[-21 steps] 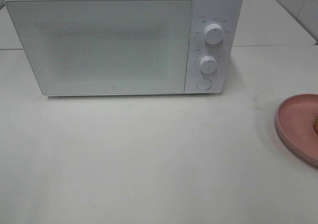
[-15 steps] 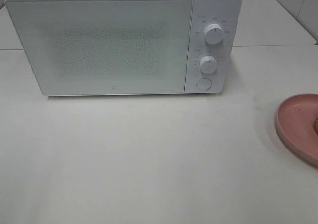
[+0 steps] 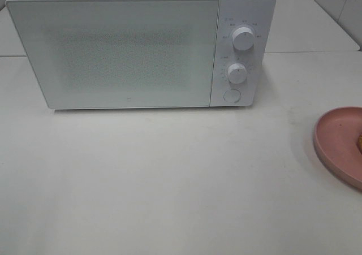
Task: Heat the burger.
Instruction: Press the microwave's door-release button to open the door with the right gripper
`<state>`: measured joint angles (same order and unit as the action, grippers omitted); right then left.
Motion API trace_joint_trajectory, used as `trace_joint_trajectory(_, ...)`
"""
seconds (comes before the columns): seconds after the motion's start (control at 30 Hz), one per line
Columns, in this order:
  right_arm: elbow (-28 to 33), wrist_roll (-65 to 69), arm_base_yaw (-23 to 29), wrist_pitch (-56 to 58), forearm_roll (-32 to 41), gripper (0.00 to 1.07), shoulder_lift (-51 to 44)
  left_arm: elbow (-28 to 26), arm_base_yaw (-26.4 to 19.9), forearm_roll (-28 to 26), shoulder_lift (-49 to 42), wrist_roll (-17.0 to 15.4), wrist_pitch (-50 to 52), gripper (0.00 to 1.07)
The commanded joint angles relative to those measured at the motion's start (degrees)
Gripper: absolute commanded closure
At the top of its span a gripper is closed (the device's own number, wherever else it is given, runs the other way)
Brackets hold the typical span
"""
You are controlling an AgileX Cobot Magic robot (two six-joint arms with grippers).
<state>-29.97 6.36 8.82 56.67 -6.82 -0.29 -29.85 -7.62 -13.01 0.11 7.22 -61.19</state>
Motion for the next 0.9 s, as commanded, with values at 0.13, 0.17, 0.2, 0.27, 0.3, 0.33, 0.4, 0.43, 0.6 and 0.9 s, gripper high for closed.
trace_joint_trajectory(0.13,-1.15,-0.23,-0.34,-2.41,0.23,0.33,3.95,0.06,0.34,-0.23,0.00,-0.17,-0.23,0.07)
trace_joint_trajectory(0.17,-1.15,-0.23,-0.34,-2.81,0.23,0.33,4.81,0.06,0.34,-0.23,0.00,-0.17,-0.23,0.07)
trace_joint_trajectory(0.2,-1.15,-0.23,-0.34,-2.81,0.23,0.33,4.81,0.06,0.34,-0.23,0.00,-0.17,-0.23,0.07)
trace_joint_trajectory(0.27,-1.15,-0.23,-0.34,-4.01,0.23,0.33,6.99,0.06,0.34,-0.23,0.00,-0.17,-0.23,0.07)
trace_joint_trajectory(0.3,-1.15,-0.23,-0.34,-4.01,0.23,0.33,6.99,0.06,0.34,-0.23,0.00,-0.17,-0.23,0.07)
trace_joint_trajectory(0.33,-1.15,-0.23,-0.34,-5.04,0.23,0.33,8.48,0.06,0.34,-0.23,0.00,-0.17,-0.23,0.07)
trace_joint_trajectory(0.4,-1.15,-0.23,-0.34,-6.19,0.23,0.33,9.85,0.06,0.34,-0.23,0.00,-0.17,-0.23,0.07)
trace_joint_trajectory(0.43,-1.15,-0.23,-0.34,-6.82,0.23,0.33,10.60,0.06,0.34,-0.23,0.00,-0.17,-0.23,0.07)
trace_joint_trajectory(0.6,-0.92,-0.23,-0.34,-10.03,0.23,0.33,14.27,0.06,0.34,-0.23,0.00,-0.17,-0.23,0.07)
trace_joint_trajectory(0.9,-0.92,-0.23,-0.34,-17.99,0.46,0.33,20.45,0.06,0.34,-0.23,0.00,-0.17,-0.23,0.07)
